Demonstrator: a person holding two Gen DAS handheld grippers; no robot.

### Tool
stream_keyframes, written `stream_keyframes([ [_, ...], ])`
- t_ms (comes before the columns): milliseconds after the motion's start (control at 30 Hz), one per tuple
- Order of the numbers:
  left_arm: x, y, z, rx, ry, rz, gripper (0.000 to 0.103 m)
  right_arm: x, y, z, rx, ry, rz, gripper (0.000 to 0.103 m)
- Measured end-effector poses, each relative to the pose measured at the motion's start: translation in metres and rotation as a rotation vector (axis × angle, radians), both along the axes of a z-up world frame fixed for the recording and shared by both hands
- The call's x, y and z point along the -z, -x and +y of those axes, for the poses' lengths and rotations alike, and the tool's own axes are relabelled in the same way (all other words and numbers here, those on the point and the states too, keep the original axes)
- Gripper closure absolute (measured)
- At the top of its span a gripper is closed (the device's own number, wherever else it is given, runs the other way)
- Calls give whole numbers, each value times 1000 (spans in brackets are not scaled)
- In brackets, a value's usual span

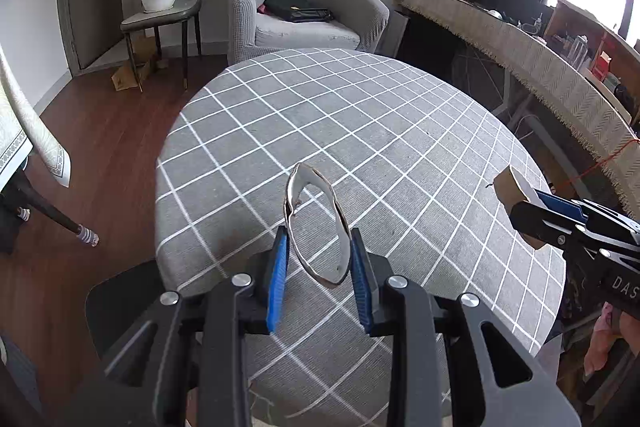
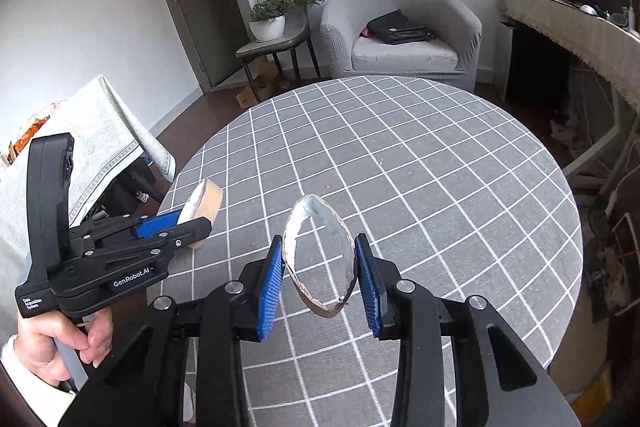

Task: Collect trash
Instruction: 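Carry both cardboard rings in both grippers over the teal bin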

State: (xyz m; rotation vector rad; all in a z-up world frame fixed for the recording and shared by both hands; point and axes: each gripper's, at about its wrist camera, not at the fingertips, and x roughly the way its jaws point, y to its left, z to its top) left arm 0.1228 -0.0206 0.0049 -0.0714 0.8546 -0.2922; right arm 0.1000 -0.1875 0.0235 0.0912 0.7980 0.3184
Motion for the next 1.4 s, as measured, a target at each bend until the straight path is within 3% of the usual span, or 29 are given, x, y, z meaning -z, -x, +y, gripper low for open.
stream_keyframes([
  [400, 6, 25, 67, -33, -36, -14, 71, 10, 9, 61, -52, 17, 11, 67],
  [800, 23, 31, 121, -88, -26, 17, 71, 14, -11, 124, -132, 15, 25, 67],
  [1167, 59, 28, 183, -133, -100, 61, 71, 22, -21, 195, -244, 19, 28, 67],
  [1400, 93, 24, 221, -177, -106, 149, 71, 24, -24, 241, -319, 4, 26, 67],
])
